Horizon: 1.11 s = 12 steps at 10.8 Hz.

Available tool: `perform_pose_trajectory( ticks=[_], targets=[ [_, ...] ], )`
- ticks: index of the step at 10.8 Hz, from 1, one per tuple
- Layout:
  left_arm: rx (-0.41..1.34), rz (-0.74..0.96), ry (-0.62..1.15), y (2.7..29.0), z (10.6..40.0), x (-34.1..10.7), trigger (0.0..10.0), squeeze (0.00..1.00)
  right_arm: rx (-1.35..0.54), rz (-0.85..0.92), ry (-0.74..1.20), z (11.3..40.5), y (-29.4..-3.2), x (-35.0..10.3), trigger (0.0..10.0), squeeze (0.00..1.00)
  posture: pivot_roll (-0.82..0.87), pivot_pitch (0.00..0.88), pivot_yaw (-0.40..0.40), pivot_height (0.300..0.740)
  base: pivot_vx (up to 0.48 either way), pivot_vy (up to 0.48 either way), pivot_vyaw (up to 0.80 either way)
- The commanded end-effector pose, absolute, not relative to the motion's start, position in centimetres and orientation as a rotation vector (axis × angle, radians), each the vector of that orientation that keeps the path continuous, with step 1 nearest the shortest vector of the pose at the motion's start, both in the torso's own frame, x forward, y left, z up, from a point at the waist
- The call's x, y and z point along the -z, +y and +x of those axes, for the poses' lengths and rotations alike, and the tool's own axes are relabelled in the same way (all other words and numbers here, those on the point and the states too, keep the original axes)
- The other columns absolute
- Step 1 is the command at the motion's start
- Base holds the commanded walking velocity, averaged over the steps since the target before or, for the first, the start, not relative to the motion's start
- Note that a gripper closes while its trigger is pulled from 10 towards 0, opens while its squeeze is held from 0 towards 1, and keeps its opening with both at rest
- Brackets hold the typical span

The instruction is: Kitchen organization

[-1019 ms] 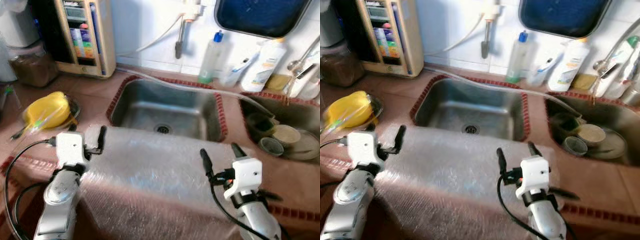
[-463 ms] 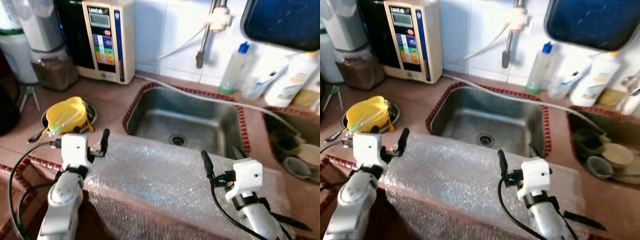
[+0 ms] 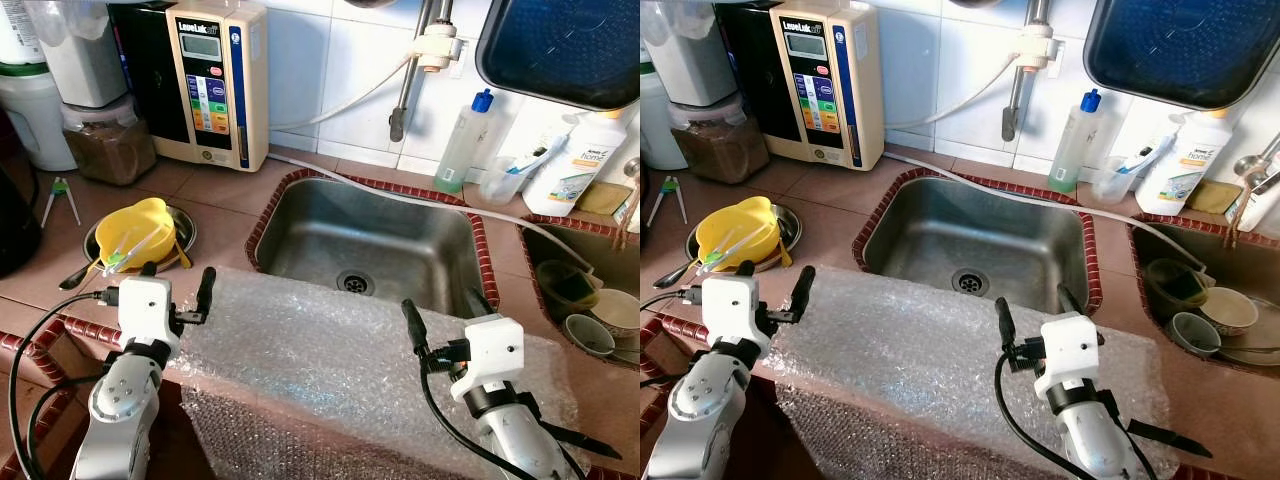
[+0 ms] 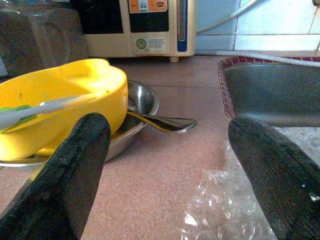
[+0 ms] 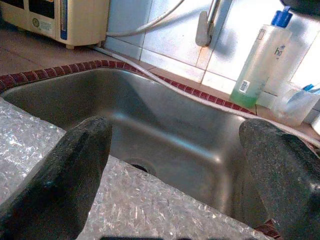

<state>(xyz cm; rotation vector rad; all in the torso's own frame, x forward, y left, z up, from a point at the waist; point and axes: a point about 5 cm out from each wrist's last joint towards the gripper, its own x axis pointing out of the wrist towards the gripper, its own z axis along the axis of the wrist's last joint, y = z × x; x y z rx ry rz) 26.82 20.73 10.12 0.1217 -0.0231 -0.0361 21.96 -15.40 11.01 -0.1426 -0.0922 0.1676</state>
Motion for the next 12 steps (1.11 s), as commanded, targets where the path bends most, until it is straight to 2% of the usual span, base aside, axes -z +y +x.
perform_pose_trajectory(
  ticks=[1,6,12],
  targets=[
    [0.053,0.118,-0.036,20.4,27.1,-10.6,10.0,0.0,-0.162,-0.153,-0.096,22.0,-15.6,-11.0,10.0,0.0,0.11,0.0,-0.057,0.74,0.0,0.315,0.0],
    [0.062,0.127,-0.042,20.6,27.2,-11.0,10.0,0.0,-0.159,-0.161,-0.096,21.9,-15.2,-10.9,10.0,0.0,0.11,0.0,-0.047,0.74,0.0,0.357,0.0],
    [0.114,0.19,-0.143,19.3,27.1,-13.0,10.0,0.0,-0.185,-0.184,-0.11,22.2,-14.7,-10.8,10.0,0.0,0.13,0.0,-0.055,0.74,0.0,0.0,0.0]
  ],
)
